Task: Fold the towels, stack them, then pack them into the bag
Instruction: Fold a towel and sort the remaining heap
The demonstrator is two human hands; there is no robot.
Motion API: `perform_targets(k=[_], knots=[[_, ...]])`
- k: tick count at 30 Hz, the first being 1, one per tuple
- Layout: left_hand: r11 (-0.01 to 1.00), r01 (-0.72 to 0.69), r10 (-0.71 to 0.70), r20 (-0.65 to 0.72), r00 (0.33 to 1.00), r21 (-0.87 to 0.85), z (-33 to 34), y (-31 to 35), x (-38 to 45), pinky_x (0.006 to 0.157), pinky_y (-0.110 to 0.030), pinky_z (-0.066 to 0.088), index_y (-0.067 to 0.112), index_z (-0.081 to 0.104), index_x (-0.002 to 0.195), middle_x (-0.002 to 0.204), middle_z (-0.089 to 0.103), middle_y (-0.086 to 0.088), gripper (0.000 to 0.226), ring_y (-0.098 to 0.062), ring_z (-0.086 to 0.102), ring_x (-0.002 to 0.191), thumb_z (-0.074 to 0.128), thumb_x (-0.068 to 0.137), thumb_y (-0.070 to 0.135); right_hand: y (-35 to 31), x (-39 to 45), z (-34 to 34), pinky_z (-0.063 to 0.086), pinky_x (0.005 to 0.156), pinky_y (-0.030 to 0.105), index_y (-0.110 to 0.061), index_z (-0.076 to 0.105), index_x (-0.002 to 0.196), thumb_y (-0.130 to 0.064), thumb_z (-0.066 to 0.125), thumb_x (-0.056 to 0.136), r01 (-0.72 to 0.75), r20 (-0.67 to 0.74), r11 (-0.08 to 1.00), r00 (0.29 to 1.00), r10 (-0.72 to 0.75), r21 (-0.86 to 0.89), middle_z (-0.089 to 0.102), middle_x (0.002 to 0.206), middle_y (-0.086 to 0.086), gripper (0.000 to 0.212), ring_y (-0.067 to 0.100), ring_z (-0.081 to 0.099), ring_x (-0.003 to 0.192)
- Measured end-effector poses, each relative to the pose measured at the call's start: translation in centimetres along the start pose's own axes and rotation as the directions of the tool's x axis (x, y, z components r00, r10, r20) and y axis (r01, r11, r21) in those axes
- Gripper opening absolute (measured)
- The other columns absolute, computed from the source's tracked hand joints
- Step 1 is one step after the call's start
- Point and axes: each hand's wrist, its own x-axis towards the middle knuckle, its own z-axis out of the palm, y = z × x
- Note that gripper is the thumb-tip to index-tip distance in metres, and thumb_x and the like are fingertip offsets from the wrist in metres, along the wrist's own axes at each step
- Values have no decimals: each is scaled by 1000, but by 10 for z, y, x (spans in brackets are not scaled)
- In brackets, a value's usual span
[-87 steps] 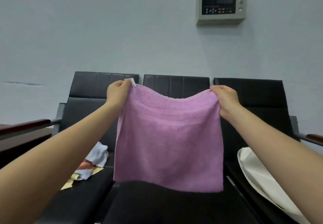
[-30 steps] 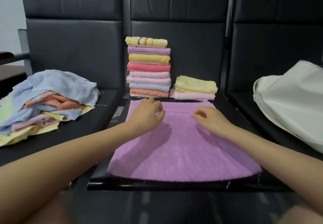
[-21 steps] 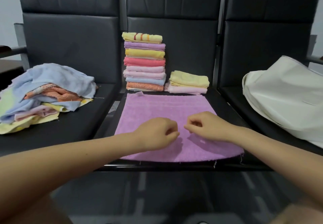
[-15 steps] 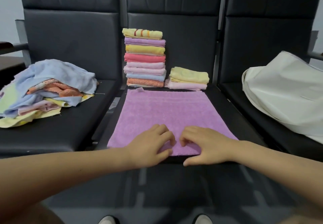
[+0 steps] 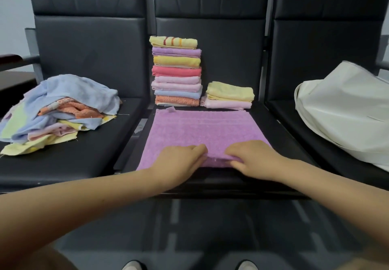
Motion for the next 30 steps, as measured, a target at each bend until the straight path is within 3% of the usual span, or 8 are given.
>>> perform_targets(k=[4, 9, 14, 17, 19, 23, 25, 30], knots=[[978, 13, -36, 109, 993, 206, -23, -26, 20, 64, -31, 32, 20, 45, 86, 97, 65, 0, 40, -25, 61, 89, 31, 98, 56, 34, 4, -10, 46, 73, 38, -11, 61, 87, -22, 49, 95, -192, -90, 981, 977, 193, 21, 65, 87, 3, 18, 29, 57, 87], [941, 201, -225, 60, 972, 274, -34, -68, 28, 61, -30, 34, 18, 51, 71, 82, 61, 1, 40, -23, 58, 83, 45, 96, 48, 70, -3, -6, 33, 64, 36, 2, 52, 66, -20, 58, 94, -319, -121, 870, 914, 387, 375, 50, 64, 19, 36, 23, 43, 63], [865, 479, -460, 146, 876, -151, -38, -103, 23, 60, -33, 35, 12, 48, 63, 67, 53, -9, 40, -23, 49, 68, 51, 97, 33, 89, -17, -7, 34, 67, 30, 15, 64, 90, -24, 64, 92, -356, -48, 606, 836, 547, 711, 59, 84, 31, 39, 19, 49, 74], [607, 570, -557, 216, 802, -553, -41, -101, 14, 69, -27, 42, 10, 68, 91, 86, 61, -2, 26, -15, 53, 79, 51, 98, 30, 88, -23, -12, 49, 84, 37, 5, 69, 108, -20, 62, 94, -264, 12, 319, 786, 617, 910, 70, 99, 23, 29, 26, 64, 94], [491, 571, -563, 261, 784, -658, -41, -96, 12, 79, -27, 47, 8, 70, 104, 99, 67, -2, 27, -14, 60, 88, 52, 98, 28, 86, -25, -14, 52, 85, 34, 1, 66, 117, -16, 59, 95, -209, 50, 188, 784, 619, 960, 70, 107, 19, 29, 27, 66, 97], [550, 627, -567, 305, 765, -552, -38, -94, 12, 69, -24, 43, 4, 70, 99, 88, 64, -2, 31, -13, 55, 78, 54, 97, 31, 84, -22, -12, 49, 64, 16, -13, 67, 99, -15, 59, 95, -293, 95, 226, 779, 619, 929, 69, 90, 0, 10, 9, 63, 79], [583, 645, -566, 323, 759, -494, -35, -97, 12, 67, -24, 41, 4, 70, 93, 85, 62, -2, 32, -13, 54, 75, 55, 96, 33, 86, -17, -10, 46, 68, 18, -17, 68, 89, -16, 61, 94, -337, 103, 255, 762, 639, 906, 67, 89, -1, 9, 8, 62, 81], [615, 650, -609, 254, 751, -447, -32, -118, 22, 62, -26, 40, -3, 65, 90, 78, 58, -6, 34, -16, 52, 71, 55, 94, 29, 95, 10, -5, 45, 69, 24, -7, 69, 102, -17, 58, 95, -392, 82, 325, 737, 671, 861, 66, 92, 2, 17, 10, 60, 82]])
